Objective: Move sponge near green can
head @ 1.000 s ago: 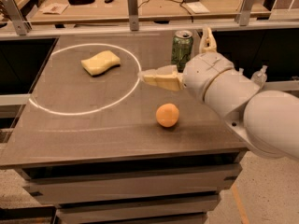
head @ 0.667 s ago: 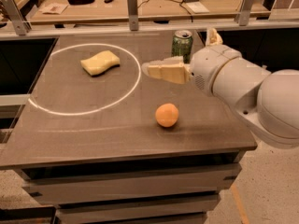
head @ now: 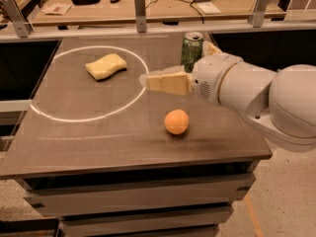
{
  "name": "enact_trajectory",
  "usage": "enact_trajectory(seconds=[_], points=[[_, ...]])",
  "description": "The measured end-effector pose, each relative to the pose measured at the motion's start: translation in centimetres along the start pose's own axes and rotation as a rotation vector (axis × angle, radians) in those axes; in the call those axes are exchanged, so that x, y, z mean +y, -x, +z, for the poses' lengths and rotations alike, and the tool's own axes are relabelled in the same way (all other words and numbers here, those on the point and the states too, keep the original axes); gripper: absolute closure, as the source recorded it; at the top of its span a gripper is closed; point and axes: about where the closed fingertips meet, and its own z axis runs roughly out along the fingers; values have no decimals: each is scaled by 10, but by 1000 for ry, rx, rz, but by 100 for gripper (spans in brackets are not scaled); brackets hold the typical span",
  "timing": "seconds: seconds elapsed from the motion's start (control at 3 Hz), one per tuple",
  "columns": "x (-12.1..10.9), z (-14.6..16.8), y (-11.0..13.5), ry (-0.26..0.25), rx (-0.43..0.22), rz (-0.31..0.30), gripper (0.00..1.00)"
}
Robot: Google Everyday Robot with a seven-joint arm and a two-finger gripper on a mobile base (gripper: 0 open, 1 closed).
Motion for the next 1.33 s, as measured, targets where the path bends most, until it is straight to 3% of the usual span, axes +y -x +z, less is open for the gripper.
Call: enact_trajectory(seconds=[0.67,1.33], points=[[39,2,-39,3,60,-13,0],[56,16,-54,7,77,-30,0]])
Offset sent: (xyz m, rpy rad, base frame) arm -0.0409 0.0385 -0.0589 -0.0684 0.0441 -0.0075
